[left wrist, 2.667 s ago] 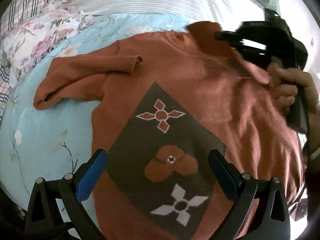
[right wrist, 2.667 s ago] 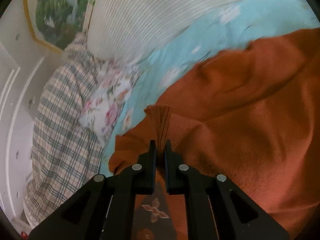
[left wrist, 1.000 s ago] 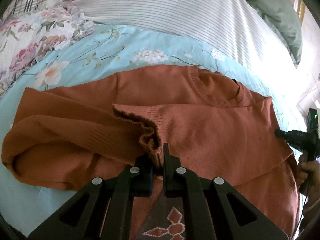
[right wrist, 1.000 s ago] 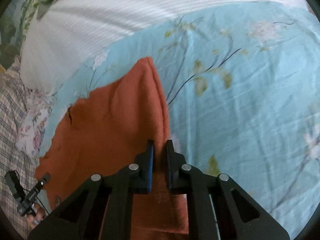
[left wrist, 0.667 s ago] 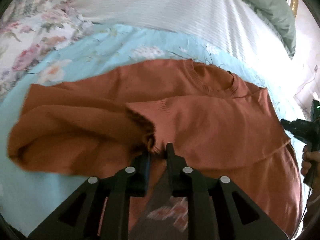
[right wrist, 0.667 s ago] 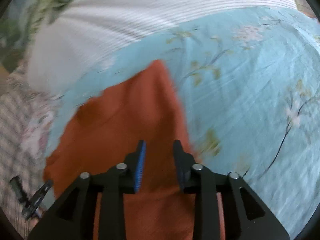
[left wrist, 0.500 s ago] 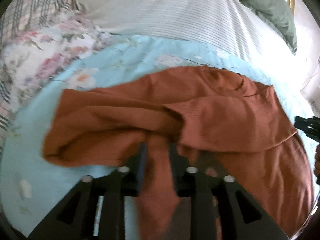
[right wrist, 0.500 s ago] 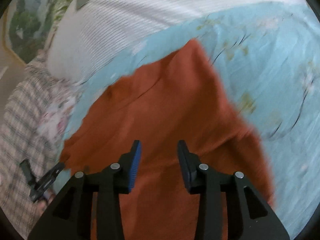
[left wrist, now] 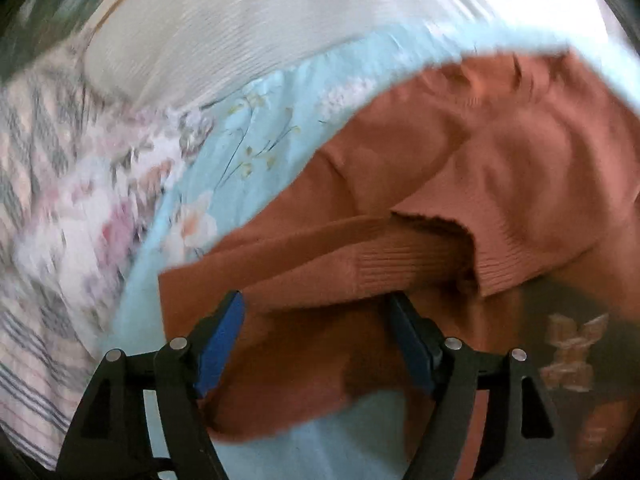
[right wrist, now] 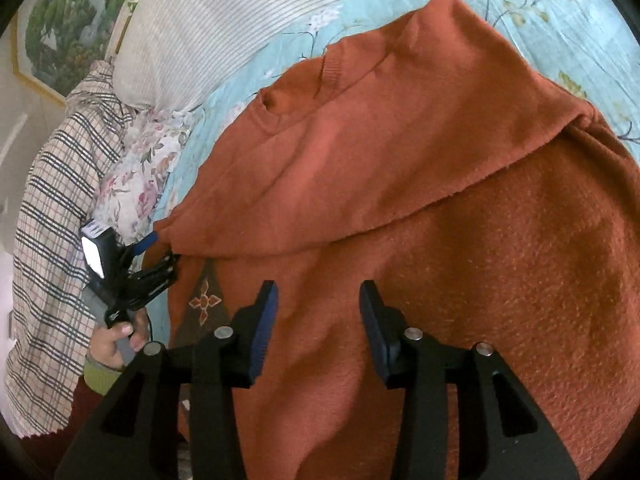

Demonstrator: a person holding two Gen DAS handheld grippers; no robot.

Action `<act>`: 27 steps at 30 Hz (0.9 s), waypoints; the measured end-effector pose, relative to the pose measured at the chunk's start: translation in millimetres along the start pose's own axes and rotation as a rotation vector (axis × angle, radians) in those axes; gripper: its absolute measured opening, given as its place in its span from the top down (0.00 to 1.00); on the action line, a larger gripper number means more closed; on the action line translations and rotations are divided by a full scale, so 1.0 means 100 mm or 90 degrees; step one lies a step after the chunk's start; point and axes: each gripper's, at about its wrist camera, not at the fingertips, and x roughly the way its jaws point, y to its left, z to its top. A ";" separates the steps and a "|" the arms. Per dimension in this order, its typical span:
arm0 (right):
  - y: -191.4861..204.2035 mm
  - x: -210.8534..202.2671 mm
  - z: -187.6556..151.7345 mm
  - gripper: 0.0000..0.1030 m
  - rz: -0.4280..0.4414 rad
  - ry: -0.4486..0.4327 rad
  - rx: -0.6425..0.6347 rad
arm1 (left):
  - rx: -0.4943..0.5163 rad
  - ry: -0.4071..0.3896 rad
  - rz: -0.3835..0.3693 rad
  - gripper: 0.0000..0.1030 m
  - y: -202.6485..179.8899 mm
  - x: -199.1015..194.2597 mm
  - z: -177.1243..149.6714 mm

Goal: Fold small clothes

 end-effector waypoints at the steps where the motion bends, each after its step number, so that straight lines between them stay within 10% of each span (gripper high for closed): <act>1: 0.00 0.00 0.01 0.57 0.001 0.000 0.002 | 0.010 0.000 0.003 0.35 -0.03 0.04 0.00; 3: 0.01 -0.01 0.01 0.57 0.002 -0.005 0.002 | -0.009 0.010 -0.021 0.88 0.03 0.10 0.02; 4: 0.01 -0.02 0.01 0.57 0.004 -0.008 0.002 | -0.037 0.014 -0.035 0.95 0.11 0.10 0.02; 15: 0.05 -0.23 -0.05 0.57 0.037 -0.046 0.004 | -0.324 -0.121 -0.246 0.97 0.81 -0.87 0.16; 27: -0.45 -0.77 -0.08 0.57 0.000 -0.118 0.058 | -0.230 -0.121 -0.428 0.97 -0.94 -0.82 1.24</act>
